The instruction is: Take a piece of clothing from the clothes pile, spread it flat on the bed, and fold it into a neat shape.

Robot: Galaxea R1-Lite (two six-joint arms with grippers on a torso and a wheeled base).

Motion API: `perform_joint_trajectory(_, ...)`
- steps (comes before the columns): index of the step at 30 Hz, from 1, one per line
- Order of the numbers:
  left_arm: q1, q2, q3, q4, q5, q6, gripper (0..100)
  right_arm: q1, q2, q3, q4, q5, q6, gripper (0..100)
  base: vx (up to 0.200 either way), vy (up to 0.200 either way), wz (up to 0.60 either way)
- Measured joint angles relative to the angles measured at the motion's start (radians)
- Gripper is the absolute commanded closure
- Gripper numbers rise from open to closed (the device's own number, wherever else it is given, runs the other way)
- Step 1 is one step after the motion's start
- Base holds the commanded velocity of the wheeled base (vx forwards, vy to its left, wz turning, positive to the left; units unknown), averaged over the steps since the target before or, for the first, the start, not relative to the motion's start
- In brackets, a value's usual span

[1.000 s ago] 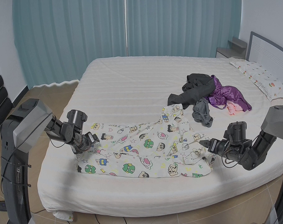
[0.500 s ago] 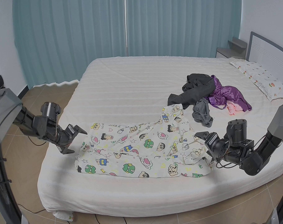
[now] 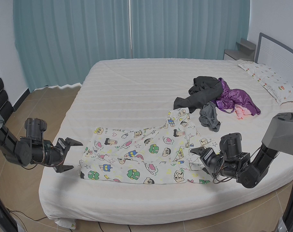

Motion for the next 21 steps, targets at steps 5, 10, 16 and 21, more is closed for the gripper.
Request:
perform_joint_trajectory(5, -0.006, -0.004, 0.021, -0.005, -0.001, 0.001, 0, 0.001, 0.015, 0.000, 0.000, -0.002, 0.000, 0, 0.000, 0.000, 0.00)
perform_joint_trajectory(10, -0.007, 0.009, 0.026, -0.009, 0.000, 0.004, 0, 0.002, 0.018, 0.006, 0.002, -0.006, -0.001, 0, 0.000, 0.000, 0.00)
perform_joint_trajectory(16, -0.008, 0.020, 0.026, -0.010, 0.001, 0.006, 0, 0.003, 0.016, 0.010, 0.002, -0.006, -0.002, 100, 0.000, 0.000, 0.00)
perform_joint_trajectory(21, -0.008, 0.025, 0.026, -0.010, 0.006, 0.006, 0, 0.005, 0.032, -0.020, 0.019, -0.010, -0.008, 100, 0.000, 0.000, 0.00)
